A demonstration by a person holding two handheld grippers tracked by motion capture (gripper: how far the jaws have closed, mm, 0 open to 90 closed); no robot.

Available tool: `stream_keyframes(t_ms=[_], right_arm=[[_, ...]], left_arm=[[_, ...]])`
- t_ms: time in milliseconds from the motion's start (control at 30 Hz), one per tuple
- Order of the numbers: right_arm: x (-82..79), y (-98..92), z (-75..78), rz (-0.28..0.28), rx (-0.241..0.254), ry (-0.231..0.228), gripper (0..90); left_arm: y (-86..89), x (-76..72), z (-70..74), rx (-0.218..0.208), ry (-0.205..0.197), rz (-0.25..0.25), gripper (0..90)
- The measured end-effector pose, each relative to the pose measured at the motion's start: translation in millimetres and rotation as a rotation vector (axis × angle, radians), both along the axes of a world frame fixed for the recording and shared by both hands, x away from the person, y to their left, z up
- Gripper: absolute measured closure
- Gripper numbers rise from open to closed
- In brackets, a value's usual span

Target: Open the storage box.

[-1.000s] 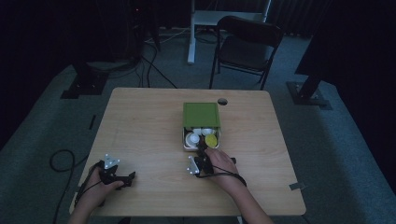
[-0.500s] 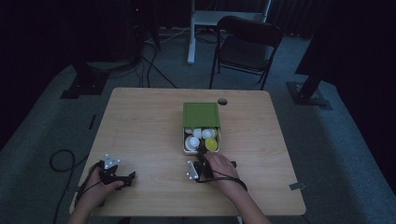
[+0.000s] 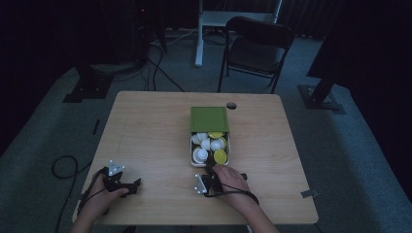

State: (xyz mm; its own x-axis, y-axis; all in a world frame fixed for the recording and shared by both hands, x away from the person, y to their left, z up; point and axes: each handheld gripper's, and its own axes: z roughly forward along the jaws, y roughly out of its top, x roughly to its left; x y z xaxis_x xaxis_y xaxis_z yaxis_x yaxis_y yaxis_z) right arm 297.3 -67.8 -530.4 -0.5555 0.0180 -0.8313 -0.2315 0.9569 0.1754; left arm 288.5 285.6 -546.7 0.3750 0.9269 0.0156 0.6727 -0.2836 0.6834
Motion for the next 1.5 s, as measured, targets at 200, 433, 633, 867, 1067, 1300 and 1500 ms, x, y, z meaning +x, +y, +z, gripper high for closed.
stream_keyframes(t_ms=[200,433,633,867,1067,1300,1500], right_arm=[[-4.5,-0.3,0.3,0.001,0.002,0.002,73.5],[-12.3,0.3,0.8,0.011,0.002,0.003,73.7],[-19.3,-0.6,1.4,0.021,0.005,0.009,73.8],[-22.4,-2.1,1.9,0.025,-0.002,0.008,73.8],[-27.6,-2.9,2.0,0.025,-0.003,0.008,73.8],[-34.2,-5.0,2.1,0.026,0.003,0.012,73.6],[-42.0,-6.9,1.7,0.029,0.004,0.007,73.4]], left_arm=[[0.0,0.0,0.1,0.0,0.001,0.0,0.0],[0.0,0.0,0.0,0.0,0.001,0.0,0.0],[0.0,0.0,0.1,0.0,0.001,0.0,0.0],[0.0,0.0,0.1,0.0,0.001,0.0,0.0],[0.0,0.0,0.0,0.0,0.0,0.0,0.0],[0.0,0.0,0.0,0.0,0.0,0.0,0.0],[-0.1,0.0,0.0,-0.001,0.0,0.001,0.0]])
